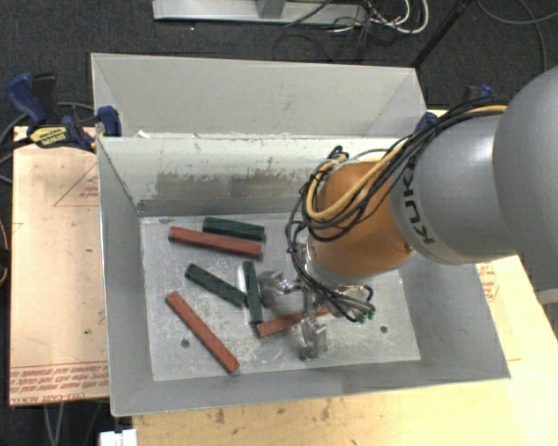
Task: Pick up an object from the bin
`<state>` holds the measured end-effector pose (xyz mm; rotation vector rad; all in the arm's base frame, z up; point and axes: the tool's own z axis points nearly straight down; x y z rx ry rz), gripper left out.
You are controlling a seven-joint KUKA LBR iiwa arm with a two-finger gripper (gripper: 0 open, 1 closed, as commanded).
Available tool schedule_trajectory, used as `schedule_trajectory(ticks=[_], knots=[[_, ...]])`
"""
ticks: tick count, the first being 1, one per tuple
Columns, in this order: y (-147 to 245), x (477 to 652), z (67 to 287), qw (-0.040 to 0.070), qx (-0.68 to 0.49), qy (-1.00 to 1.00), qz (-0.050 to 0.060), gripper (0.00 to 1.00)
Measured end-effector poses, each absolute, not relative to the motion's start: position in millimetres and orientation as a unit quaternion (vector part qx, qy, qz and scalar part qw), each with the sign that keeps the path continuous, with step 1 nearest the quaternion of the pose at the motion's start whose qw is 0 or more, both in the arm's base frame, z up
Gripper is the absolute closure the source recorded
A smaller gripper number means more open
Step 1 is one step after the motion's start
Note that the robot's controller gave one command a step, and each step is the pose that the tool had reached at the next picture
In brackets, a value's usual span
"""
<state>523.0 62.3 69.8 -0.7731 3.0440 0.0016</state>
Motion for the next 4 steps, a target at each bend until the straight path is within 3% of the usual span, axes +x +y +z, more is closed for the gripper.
schedule_trajectory(ticks=[1,2,3,4], knots=[[62.5,523.0,70.0,0.000,-0.247,0.969,0.001,1.00],[83.4,513.4,224.6,0.006,-0.260,0.966,0.000,1.00],[82.9,512.2,220.0,0.002,-0.260,0.966,0.000,0.00],[59.9,537.8,93.4,-0.002,-0.330,0.944,0.001,0.00]])
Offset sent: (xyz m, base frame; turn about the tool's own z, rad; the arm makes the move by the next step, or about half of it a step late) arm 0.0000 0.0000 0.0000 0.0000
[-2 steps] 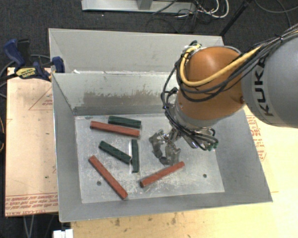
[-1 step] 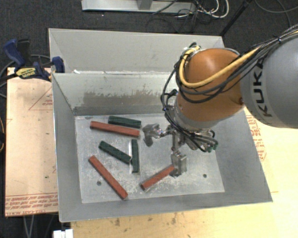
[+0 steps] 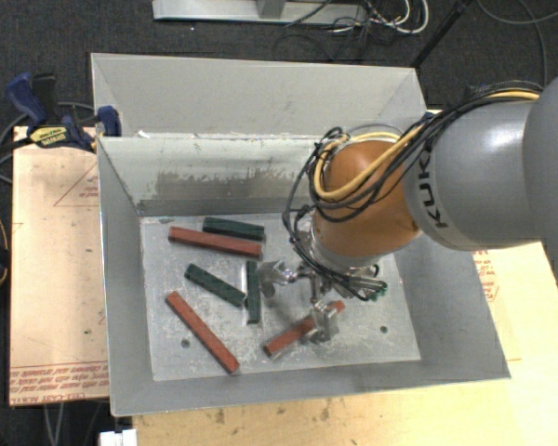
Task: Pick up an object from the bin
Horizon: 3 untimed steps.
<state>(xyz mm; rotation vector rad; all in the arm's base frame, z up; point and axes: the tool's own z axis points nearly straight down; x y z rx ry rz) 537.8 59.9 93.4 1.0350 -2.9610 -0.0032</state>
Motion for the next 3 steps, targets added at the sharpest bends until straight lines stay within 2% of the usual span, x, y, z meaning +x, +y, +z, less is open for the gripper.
schedule_trajectory(ticks=[1,2,3], knots=[[21.9,526.9,68.6,0.001,0.304,-0.953,-0.001,0.00],[23.7,528.1,70.6,-0.001,0.305,-0.952,-0.001,1.00],[8.2,542.4,203.3,-0.006,0.300,-0.954,0.001,1.00]])
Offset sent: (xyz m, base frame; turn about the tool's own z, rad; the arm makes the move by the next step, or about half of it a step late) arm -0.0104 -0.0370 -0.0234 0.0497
